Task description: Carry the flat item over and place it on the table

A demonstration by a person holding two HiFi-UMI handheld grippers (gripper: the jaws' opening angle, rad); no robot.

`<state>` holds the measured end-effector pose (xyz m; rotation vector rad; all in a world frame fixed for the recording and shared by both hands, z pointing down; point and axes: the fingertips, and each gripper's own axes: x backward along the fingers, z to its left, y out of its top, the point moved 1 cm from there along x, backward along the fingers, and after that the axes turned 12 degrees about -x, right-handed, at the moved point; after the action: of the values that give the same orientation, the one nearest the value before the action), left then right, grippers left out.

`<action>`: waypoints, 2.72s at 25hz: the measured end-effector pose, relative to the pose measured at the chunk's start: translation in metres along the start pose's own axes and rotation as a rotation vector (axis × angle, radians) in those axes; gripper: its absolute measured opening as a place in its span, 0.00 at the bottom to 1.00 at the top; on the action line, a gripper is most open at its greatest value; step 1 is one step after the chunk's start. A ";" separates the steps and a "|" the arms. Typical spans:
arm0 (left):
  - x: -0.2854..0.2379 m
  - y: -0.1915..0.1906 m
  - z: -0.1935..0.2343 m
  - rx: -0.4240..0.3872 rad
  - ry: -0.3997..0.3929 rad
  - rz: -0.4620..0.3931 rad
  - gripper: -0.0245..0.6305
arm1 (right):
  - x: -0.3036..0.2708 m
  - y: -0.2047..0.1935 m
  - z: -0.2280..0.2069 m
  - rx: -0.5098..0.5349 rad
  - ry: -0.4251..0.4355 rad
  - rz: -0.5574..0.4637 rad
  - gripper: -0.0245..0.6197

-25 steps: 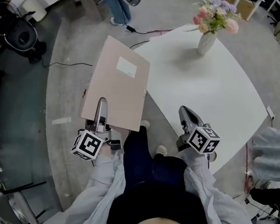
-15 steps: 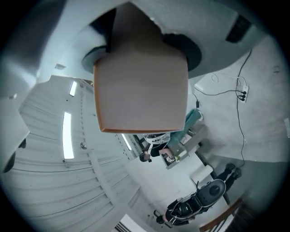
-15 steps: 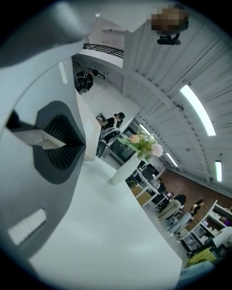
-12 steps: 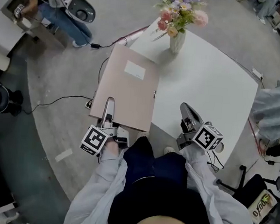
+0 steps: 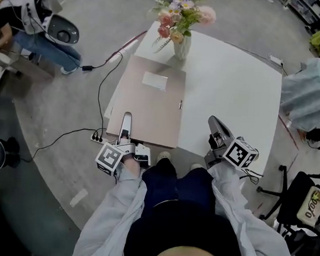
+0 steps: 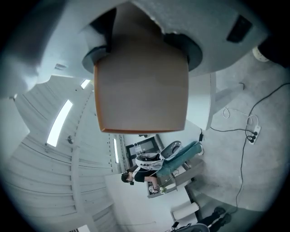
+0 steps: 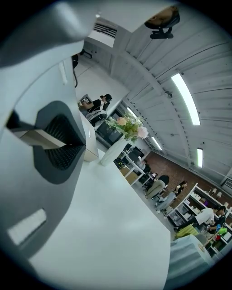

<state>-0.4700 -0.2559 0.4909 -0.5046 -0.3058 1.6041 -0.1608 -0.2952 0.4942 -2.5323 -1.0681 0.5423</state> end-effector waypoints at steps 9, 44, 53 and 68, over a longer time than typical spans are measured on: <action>-0.018 -0.028 0.023 0.193 0.025 0.033 0.46 | 0.004 -0.016 -0.014 -0.043 -0.072 -0.007 0.05; -0.005 -0.067 0.099 -0.257 0.451 0.197 0.92 | 0.003 -0.031 -0.018 0.015 -0.053 0.161 0.05; 0.015 -0.065 0.071 -0.508 0.359 0.242 0.95 | 0.018 -0.024 -0.014 0.090 -0.053 0.150 0.05; 0.033 -0.102 -0.053 -0.704 0.058 0.276 0.80 | 0.069 0.011 0.015 0.354 -0.035 0.080 0.08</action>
<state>-0.3564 -0.2186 0.4898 -1.1678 -0.7942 1.7214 -0.1160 -0.2494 0.4615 -2.2671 -0.8024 0.7298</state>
